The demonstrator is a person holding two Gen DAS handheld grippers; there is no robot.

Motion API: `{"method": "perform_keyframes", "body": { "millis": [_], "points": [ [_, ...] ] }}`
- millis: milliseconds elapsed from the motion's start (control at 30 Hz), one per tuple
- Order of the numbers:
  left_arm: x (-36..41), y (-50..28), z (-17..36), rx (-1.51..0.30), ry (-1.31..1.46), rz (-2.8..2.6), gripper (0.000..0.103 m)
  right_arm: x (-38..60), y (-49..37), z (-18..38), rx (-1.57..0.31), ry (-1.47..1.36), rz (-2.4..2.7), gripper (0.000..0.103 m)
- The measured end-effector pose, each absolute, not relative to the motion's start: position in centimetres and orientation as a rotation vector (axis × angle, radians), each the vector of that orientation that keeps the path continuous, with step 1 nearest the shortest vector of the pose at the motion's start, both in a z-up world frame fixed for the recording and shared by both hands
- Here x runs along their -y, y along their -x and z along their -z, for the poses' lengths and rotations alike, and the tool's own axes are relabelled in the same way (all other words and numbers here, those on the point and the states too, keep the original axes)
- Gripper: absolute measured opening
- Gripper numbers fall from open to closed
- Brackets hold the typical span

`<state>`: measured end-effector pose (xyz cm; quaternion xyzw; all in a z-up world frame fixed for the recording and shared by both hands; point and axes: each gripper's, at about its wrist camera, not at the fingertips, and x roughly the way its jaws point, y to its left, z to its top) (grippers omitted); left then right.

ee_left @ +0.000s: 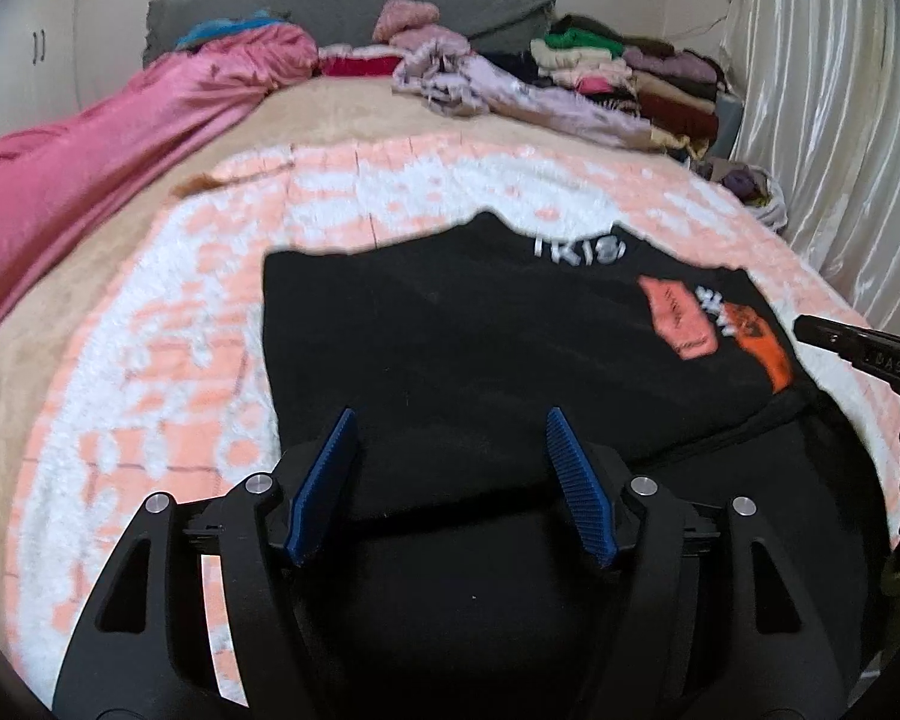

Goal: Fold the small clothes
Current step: 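Release the sleeve and hold both tools over the folded sweatshirt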

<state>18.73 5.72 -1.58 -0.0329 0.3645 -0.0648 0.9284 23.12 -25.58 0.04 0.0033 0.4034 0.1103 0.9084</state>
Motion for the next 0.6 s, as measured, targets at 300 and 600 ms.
{"method": "perform_keyframes", "body": {
  "millis": [300,600],
  "points": [
    [-5.8,-20.9,2.5,-0.79,0.056,0.122,0.057,18.3,-25.0,0.6,-0.827,0.131,-0.353,0.023],
    [-6.4,-21.1,3.5,-0.835,0.091,0.113,0.06,17.5,-27.1,4.4,-0.92,0.14,-0.314,0.023]
  ]
}}
